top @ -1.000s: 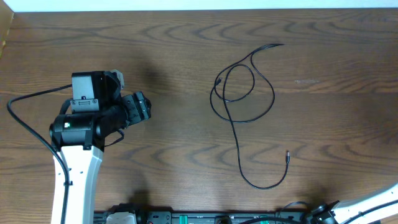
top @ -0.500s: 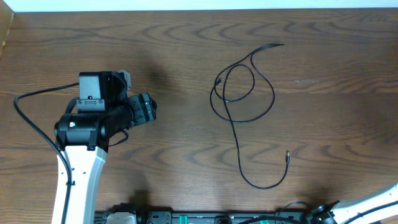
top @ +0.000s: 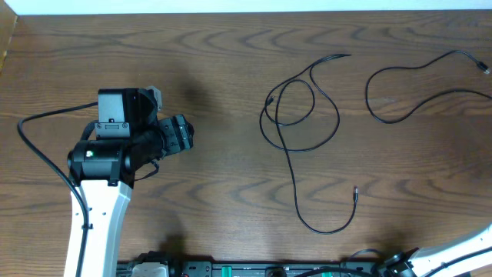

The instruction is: Untangle cables

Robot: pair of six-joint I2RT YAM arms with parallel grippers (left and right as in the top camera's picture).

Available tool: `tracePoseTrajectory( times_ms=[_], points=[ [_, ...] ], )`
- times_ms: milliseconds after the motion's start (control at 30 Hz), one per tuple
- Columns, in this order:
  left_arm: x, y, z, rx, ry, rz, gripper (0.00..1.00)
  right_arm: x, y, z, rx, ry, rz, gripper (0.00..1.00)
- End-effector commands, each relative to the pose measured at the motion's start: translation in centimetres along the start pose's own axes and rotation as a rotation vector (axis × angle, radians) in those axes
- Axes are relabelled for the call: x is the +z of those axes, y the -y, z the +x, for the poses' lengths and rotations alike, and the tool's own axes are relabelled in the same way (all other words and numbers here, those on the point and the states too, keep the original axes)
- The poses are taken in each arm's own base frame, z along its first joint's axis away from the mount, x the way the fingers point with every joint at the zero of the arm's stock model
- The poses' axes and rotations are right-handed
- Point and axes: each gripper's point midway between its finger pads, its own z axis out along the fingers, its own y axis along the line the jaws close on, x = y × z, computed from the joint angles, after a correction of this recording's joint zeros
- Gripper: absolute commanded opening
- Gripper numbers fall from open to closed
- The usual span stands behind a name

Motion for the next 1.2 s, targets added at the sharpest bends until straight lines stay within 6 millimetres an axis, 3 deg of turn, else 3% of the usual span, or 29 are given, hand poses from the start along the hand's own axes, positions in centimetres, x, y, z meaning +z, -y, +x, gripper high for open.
tracePoseTrajectory(
  times_ms=[0, 100, 200, 300, 400, 533, 667, 867, 933, 1033, 1167],
  points=[
    [0.1, 0.4, -0.6, 0.022, 0.020, 0.019, 0.80, 2.1, -2.8, 2.9, -0.092, -0.101, -0.029, 0.99],
    [0.2, 0.6, -1.6, 0.026, 0.063, 0.025, 0.80, 4.0, -3.5, 6.7, -0.082, -0.229, 0.048, 0.99],
    [0.6, -0.9, -2.7, -0.019, 0.099, -0.060, 0.81, 5.4, -3.7, 11.6, -0.084, -0.393, 0.205, 0.99],
    [1.3, -1.9, -2.7, -0.042, 0.085, -0.114, 0.81, 6.5, -5.2, 16.1, -0.194, -0.551, 0.268, 0.99],
    [2.1, -1.7, -2.1, -0.047, 0.039, -0.097, 0.84, 7.6, -7.6, 20.3, -0.414, -0.705, 0.246, 0.99],
    [2.2, -1.7, -1.5, -0.051, 0.015, -0.095, 0.86, 9.0, -10.3, 24.6, -0.637, -0.827, 0.140, 0.99],
    [2.1, -2.0, -0.8, -0.055, -0.013, -0.105, 0.87, 9.7, -11.8, 29.9, -0.785, -0.966, 0.023, 0.99],
    [2.1, -2.0, -0.6, -0.055, -0.022, -0.107, 0.91, 10.0, -11.1, 38.6, -0.937, -1.159, -0.128, 0.99],
    [2.1, -2.0, -0.6, -0.056, -0.023, -0.104, 0.91, 10.0, -10.8, 40.5, -0.981, -1.194, -0.165, 0.99],
    [2.1, -2.0, -0.5, -0.056, -0.026, -0.105, 0.92, 10.4, -9.2, 42.4, -1.073, -1.224, -0.145, 0.99],
    [2.1, -2.0, -0.5, -0.056, -0.027, -0.106, 0.91, 11.6, -6.9, 42.7, -1.162, -1.214, -0.045, 0.98]
  ],
)
